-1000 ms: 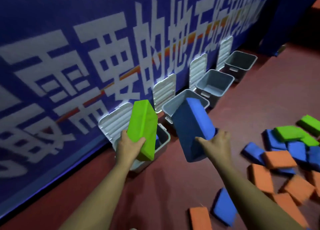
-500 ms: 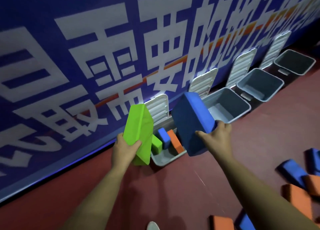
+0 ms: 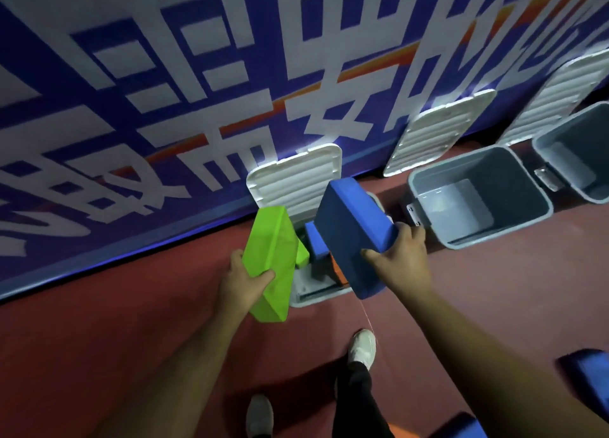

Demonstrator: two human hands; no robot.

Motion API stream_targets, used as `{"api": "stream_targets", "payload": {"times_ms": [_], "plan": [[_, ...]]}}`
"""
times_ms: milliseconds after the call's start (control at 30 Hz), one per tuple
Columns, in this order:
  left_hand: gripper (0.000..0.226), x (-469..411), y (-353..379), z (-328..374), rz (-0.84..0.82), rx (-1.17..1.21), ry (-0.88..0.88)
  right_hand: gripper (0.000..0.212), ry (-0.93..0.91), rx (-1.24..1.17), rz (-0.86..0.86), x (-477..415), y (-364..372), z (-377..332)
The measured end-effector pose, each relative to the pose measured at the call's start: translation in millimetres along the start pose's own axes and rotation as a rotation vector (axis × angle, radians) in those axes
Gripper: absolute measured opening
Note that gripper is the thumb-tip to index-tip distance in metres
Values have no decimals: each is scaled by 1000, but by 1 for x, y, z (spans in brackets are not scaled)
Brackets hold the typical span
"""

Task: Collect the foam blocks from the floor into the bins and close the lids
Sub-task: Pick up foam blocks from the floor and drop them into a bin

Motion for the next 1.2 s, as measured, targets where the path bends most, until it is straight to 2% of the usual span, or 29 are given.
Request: {"api": "stream_targets", "payload": {"times_ms": [167, 233, 333, 400, 533, 567, 633, 667, 733, 833, 900, 967, 1033, 1100, 1133, 1200], "plan": [[71, -47, 77, -16, -78, -18, -181, 76, -27, 115, -176, -73, 56, 54], [71, -67, 104, -28, -65, -73, -233, 72, -48, 154, -246, -93, 84, 74], [70, -103, 148, -49, -65, -27, -315, 66, -81, 176, -309, -116, 132, 102], [56, -125, 170, -63, -81, 53, -405, 61, -66, 165, -320, -125, 155, 113], [39, -167, 218, -102, -111, 194, -594, 56, 17, 144, -210, -151, 194, 137], [47, -179, 231, -117, -140, 222, -637, 55, 46, 120, -171, -156, 201, 142], [80, -200, 255, -148, -167, 276, -717, 56, 121, 35, -98, -164, 211, 150], [88, -214, 271, -173, -177, 310, -727, 56, 157, -13, -76, -166, 216, 152], [86, -246, 311, -233, -189, 372, -743, 57, 233, -122, -74, -167, 228, 156], [86, -234, 318, -206, -197, 400, -735, 58, 311, -209, -131, -169, 253, 163], [63, -213, 306, -175, -222, 314, -688, 59, 355, -217, -170, -168, 269, 168], [54, -203, 298, -165, -200, 278, -681, 54, 404, -274, -156, -165, 280, 172], [55, -204, 290, -168, -190, 307, -670, 50, 494, -404, -119, -160, 289, 173], [67, -210, 280, -176, -174, 417, -678, 42, 581, -560, -79, -155, 299, 173], [64, -215, 277, -181, -152, 476, -684, 40, 612, -608, -77, -154, 305, 173], [37, -219, 260, -177, -90, 531, -583, 45, 658, -608, -136, -150, 318, 172]]}}
Point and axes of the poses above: each hand's wrist, its own x-axis away from the middle knuckle, its own y-axis out of the palm, z = x × y, the point moved 2 cm from there along -x, towards the middle knuckle
